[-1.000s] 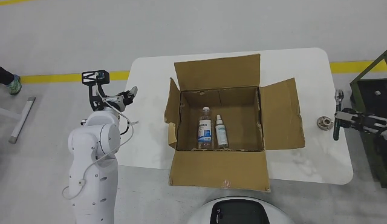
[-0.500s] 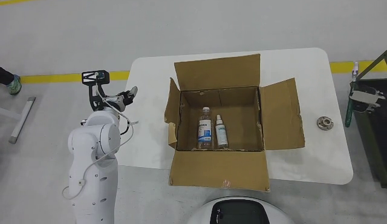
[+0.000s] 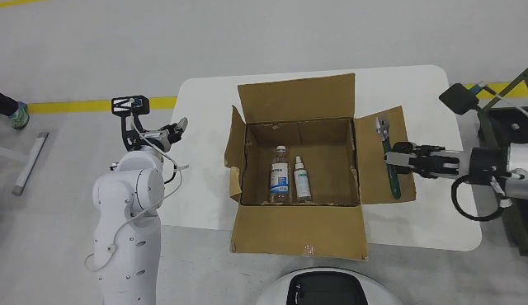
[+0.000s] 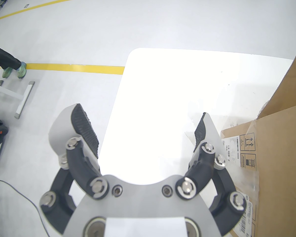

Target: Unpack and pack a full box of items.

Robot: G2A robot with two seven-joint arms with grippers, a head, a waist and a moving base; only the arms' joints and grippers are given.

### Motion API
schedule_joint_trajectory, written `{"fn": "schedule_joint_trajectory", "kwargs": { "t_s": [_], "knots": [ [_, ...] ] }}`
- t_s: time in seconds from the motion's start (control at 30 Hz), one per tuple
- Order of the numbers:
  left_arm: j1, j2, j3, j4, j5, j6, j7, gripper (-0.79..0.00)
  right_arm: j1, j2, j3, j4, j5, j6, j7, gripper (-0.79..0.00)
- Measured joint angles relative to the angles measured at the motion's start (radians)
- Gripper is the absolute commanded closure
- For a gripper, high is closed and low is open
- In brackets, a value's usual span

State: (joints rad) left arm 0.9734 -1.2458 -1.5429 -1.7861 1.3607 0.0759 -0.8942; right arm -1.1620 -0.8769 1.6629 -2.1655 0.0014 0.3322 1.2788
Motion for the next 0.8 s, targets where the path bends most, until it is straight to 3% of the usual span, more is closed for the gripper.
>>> {"fn": "schedule_joint_trajectory", "kwargs": {
  "t_s": [0.3, 0.8],
  "knots": [
    [0.000, 0.000, 0.000, 0.000, 0.000, 0.000, 0.000, -0.785, 0.213, -0.015, -0.356, 0.132, -0.150, 0.102, -0.032, 0.000],
    [0.000, 0.000, 0.000, 0.000, 0.000, 0.000, 0.000, -0.785, 0.218, -0.016, -0.363, 0.135, -0.152, 0.101, -0.032, 0.000]
  ]
}}
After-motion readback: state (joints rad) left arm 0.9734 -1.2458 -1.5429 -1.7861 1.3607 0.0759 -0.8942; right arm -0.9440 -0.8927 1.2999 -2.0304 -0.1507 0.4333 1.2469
